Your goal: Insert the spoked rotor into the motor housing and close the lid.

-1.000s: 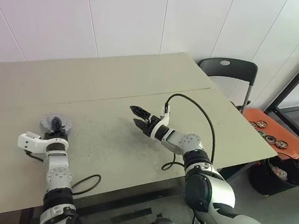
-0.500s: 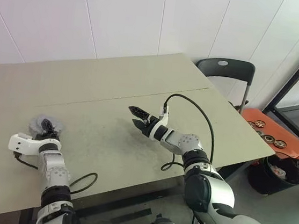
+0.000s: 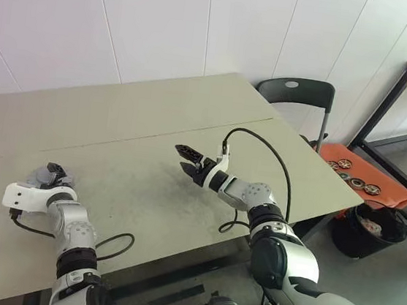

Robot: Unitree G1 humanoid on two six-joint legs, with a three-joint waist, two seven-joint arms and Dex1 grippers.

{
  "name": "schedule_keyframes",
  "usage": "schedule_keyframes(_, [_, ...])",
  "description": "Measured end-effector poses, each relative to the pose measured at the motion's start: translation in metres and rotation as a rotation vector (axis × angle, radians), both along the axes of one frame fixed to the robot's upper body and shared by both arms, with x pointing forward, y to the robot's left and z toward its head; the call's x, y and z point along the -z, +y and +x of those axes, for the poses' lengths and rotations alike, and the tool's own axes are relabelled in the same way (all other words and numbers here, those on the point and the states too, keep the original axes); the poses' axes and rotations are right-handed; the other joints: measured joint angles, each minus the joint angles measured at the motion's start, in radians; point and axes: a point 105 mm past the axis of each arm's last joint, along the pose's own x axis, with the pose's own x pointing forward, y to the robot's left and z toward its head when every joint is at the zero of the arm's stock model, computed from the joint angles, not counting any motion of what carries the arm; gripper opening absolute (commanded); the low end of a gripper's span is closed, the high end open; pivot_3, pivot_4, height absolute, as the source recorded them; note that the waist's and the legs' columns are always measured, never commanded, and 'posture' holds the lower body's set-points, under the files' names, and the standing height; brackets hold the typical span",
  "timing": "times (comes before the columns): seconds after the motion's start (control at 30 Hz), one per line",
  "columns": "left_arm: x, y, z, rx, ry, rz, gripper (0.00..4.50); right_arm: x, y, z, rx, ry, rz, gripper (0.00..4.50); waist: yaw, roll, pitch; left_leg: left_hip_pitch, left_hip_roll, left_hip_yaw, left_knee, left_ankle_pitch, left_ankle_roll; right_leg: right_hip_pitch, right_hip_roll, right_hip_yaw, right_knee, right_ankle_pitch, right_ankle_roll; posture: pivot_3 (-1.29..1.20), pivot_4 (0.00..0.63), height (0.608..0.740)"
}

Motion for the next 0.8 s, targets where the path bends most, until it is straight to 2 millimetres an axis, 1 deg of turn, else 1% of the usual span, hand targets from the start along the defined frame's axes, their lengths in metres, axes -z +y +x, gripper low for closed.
schedule_keyframes(0.13, [-0.001, 0.005, -0.01, -0.072, 0.054, 0.034, 4.47, 0.0, 0.0, 0.0, 0.001, 0.0, -0.001, 4.46, -0.001, 0.0, 0.0, 0.0, 0.0, -0.004, 0.0, -0.006, -0.004, -0.001, 0.009, 0.013, 0.0, 0.0, 0.0, 0.0, 0.0, 0.74])
schedule_keyframes(0.2, [-0.001, 0.008, -0.016, -0.111, 0.085, 0.051, 4.47, 0.0, 0.0, 0.0, 0.002, 0.0, -0.001, 4.46, -0.003, 0.0, 0.0, 0.001, 0.001, -0.004, 0.0, -0.008, -0.003, -0.002, 0.011, 0.016, 0.0, 0.0, 0.0, 0.0, 0.0, 0.74])
schedule_keyframes(0.33, [-0.002, 0.015, -0.029, -0.184, 0.149, 0.082, 4.47, 0.001, 0.0, 0.0, 0.002, 0.002, -0.001, 4.46, -0.01, 0.0, 0.0, 0.001, 0.001, -0.004, 0.001, -0.009, -0.002, -0.006, 0.011, 0.017, 0.0, 0.001, -0.001, 0.0, 0.0, 0.74])
schedule_keyframes(0.37, [-0.001, 0.016, -0.032, -0.201, 0.165, 0.087, 4.47, 0.002, 0.0, 0.0, 0.001, 0.004, -0.001, 4.46, -0.011, 0.0, 0.0, 0.001, 0.001, -0.003, 0.001, -0.009, -0.002, -0.006, 0.011, 0.018, -0.001, 0.002, -0.004, 0.0, 0.0, 0.74])
schedule_keyframes(0.47, [-0.001, 0.019, -0.04, -0.249, 0.21, 0.097, 4.47, 0.003, 0.0, -0.001, 0.003, 0.01, -0.002, 4.46, -0.014, 0.0, 0.0, 0.0, 0.001, -0.003, 0.001, -0.01, -0.002, -0.006, 0.011, 0.018, -0.001, 0.002, -0.003, 0.0, 0.0, 0.74])
schedule_keyframes(0.57, [-0.001, 0.026, -0.052, -0.295, 0.251, 0.124, 4.47, 0.004, 0.001, -0.001, 0.001, 0.015, -0.002, 4.46, -0.013, 0.0, 0.0, 0.0, 0.001, -0.004, 0.001, -0.01, -0.002, -0.006, 0.011, 0.017, -0.001, 0.002, -0.003, 0.0, 0.0, 0.74])
schedule_keyframes(0.63, [0.001, 0.029, -0.057, -0.302, 0.285, 0.143, 4.47, 0.005, 0.001, -0.002, -0.001, 0.022, -0.002, 4.46, -0.004, 0.0, 0.0, 0.0, 0.001, -0.004, 0.002, -0.01, -0.002, -0.006, 0.011, 0.017, -0.001, 0.001, -0.002, 0.0, 0.0, 0.74])
schedule_keyframes(0.73, [0.0, 0.028, -0.057, -0.264, 0.317, 0.195, 4.47, 0.007, 0.002, -0.004, -0.016, 0.037, 0.001, 4.46, 0.009, -0.001, 0.0, 0.0, 0.0, -0.004, 0.003, -0.01, -0.002, -0.006, 0.011, 0.017, -0.001, 0.0, 0.0, 0.0, 0.0, 0.74])
schedule_keyframes(0.8, [-0.005, 0.028, -0.053, -0.196, 0.298, 0.264, 4.47, 0.006, 0.002, -0.004, -0.024, 0.024, -0.002, 4.46, 0.015, -0.003, 0.001, -0.002, 0.0, -0.005, 0.003, -0.01, -0.003, -0.007, 0.011, 0.016, -0.001, 0.0, 0.0, 0.0, 0.0, 0.74])
